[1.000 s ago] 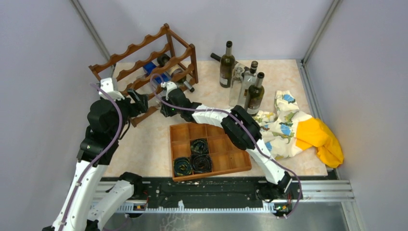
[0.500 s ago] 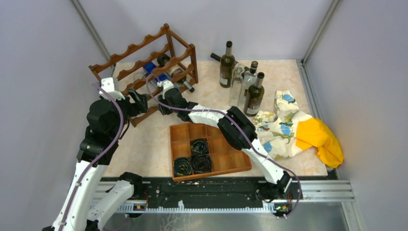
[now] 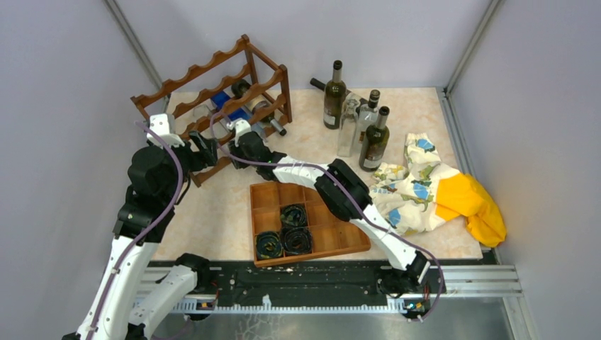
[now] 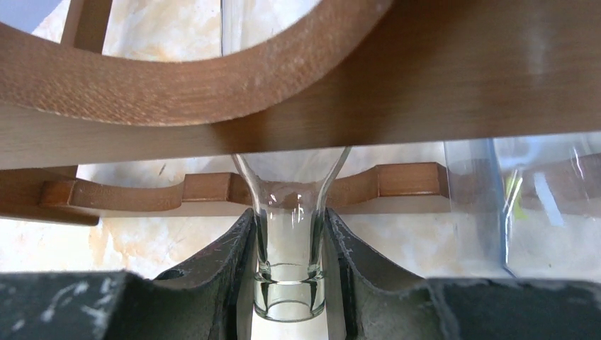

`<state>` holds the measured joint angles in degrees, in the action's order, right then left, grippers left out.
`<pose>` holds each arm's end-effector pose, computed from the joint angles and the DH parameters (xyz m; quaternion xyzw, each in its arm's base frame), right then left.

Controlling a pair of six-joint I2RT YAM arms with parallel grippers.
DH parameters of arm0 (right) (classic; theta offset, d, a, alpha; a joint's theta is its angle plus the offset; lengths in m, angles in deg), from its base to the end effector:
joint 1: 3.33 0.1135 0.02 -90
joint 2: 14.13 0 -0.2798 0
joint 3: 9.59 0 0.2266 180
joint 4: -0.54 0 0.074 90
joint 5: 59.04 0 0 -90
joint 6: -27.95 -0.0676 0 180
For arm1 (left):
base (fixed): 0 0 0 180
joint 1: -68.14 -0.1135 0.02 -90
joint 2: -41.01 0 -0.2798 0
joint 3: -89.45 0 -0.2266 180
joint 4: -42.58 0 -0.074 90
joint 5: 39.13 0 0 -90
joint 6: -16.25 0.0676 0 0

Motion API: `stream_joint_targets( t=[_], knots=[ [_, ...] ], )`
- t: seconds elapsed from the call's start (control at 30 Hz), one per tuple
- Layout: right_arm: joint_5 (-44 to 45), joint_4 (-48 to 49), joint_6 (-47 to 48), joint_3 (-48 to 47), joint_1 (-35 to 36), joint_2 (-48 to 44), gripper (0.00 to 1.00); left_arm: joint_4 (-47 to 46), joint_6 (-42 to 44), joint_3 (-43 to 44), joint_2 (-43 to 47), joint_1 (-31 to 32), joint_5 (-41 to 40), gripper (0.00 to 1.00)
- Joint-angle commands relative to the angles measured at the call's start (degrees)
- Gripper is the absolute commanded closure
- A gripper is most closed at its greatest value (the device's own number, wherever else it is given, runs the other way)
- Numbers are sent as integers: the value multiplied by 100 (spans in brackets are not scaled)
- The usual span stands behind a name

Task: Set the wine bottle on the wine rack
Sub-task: Place the wine bottle in the wine rack.

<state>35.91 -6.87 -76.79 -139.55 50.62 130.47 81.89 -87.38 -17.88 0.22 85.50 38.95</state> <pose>0.3568 0.4803 0.1652 -0.2553 0.7886 0.2854 0.4812 0.1374 -0.0283 0.3978 -0.0442 0.7492 -0.1001 0.6532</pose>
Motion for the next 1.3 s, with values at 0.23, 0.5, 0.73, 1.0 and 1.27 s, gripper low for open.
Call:
stream_joint_targets(
  t=[0.23, 0.5, 0.73, 1.0, 1.27],
  knots=[
    [353, 835, 116, -885, 96, 201, 88, -233, 141, 113, 53, 21, 14, 18],
    [479, 919, 151, -888, 120, 255, 74, -204, 141, 130, 77, 17, 39, 18],
    [536, 920, 124, -880, 121, 245, 58, -183, 124, 130, 116, 21, 41, 18],
    [558, 919, 111, -726, 124, 140, 51, -183, 94, 135, 127, 21, 74, 18],
    [42, 1275, 577, 167, 120, -507, 42, -197, 23, 75, 214, 21, 96, 18]
  ],
)
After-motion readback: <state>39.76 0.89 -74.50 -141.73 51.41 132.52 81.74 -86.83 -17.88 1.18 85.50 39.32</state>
